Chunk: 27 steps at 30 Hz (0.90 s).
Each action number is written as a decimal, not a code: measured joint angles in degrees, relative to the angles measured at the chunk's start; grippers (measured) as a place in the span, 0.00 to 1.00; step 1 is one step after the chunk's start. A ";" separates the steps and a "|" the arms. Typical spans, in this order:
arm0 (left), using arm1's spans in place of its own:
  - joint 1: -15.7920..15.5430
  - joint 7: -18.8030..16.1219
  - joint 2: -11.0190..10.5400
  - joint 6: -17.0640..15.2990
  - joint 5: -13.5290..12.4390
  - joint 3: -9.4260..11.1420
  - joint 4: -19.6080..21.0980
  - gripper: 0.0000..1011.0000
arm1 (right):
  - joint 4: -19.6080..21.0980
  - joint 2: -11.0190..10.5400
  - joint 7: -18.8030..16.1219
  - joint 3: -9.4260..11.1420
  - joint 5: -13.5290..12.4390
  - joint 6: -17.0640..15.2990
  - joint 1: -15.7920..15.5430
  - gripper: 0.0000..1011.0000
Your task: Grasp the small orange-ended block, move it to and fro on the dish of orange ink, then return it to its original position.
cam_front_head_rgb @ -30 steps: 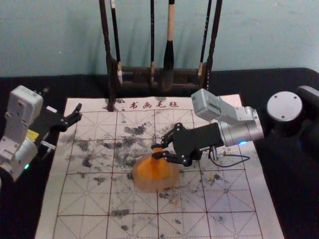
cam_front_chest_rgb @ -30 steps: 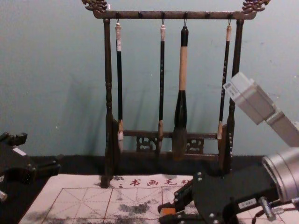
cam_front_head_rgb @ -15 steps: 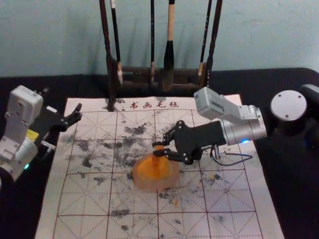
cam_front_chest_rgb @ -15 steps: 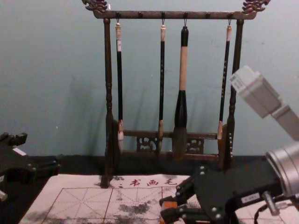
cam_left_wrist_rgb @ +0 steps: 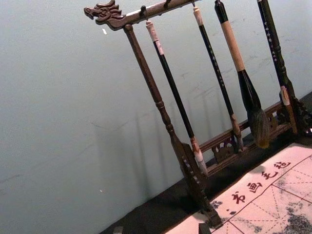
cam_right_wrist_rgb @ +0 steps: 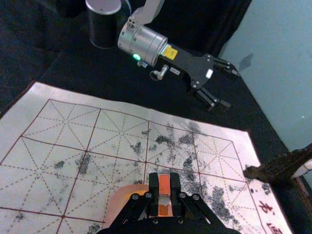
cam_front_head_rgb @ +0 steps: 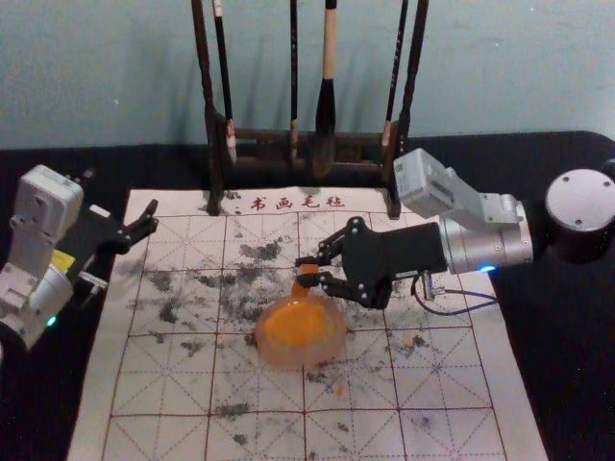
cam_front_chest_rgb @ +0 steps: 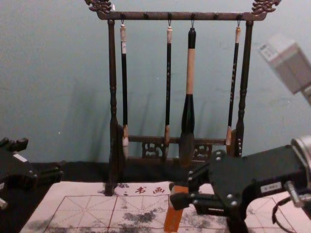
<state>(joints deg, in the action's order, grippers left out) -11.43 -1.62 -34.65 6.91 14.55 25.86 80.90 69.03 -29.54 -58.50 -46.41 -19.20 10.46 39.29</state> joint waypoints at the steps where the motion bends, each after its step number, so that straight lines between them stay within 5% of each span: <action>1: 0.00 0.00 0.00 0.00 0.00 0.00 0.00 0.99 | 0.54 -0.32 0.16 0.16 -0.21 -0.22 -0.24 0.13; 15: 0.00 0.00 0.00 0.00 0.00 0.00 0.00 0.99 | 9.63 -7.77 3.67 4.19 -3.15 -2.75 -5.56 0.13; 27: 0.00 0.00 0.00 0.00 0.00 0.00 0.00 0.99 | 12.51 -12.21 6.83 7.11 -3.12 -4.81 -9.33 0.13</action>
<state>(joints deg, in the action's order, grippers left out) -11.43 -1.62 -34.64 6.91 14.55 25.86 80.90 81.55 -41.75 -51.67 -39.30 -22.32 5.65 29.96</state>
